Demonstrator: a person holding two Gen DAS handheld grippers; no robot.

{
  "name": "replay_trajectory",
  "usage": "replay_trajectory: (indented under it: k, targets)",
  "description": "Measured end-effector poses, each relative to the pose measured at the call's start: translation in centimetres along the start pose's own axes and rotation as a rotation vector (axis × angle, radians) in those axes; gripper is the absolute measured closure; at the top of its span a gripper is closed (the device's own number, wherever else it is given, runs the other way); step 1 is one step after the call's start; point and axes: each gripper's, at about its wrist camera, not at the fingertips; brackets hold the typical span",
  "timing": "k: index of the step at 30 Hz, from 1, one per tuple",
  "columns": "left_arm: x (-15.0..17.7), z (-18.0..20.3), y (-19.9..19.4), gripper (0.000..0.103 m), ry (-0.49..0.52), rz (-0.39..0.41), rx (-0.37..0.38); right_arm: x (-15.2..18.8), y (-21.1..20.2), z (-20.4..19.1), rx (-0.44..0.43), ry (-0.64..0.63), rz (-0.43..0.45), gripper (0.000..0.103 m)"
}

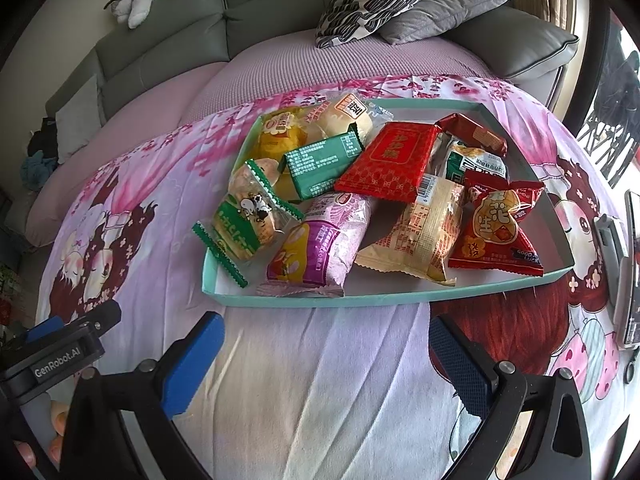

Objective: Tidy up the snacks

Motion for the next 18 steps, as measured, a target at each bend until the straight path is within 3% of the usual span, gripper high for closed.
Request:
replay_trajectory:
  k: [18]
  targets:
    - [0.06,-0.06,0.15,0.000,-0.013,-0.004,0.003,-0.01,0.02,-0.01,-0.001,0.001,-0.002,0.000]
Point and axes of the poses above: each gripper's, at about its wrist camera, not at the fingertips, and y roughly the way its jaws point, z to its right, x to its underside, and after that the axes turned 9 degrees about x, right-handed
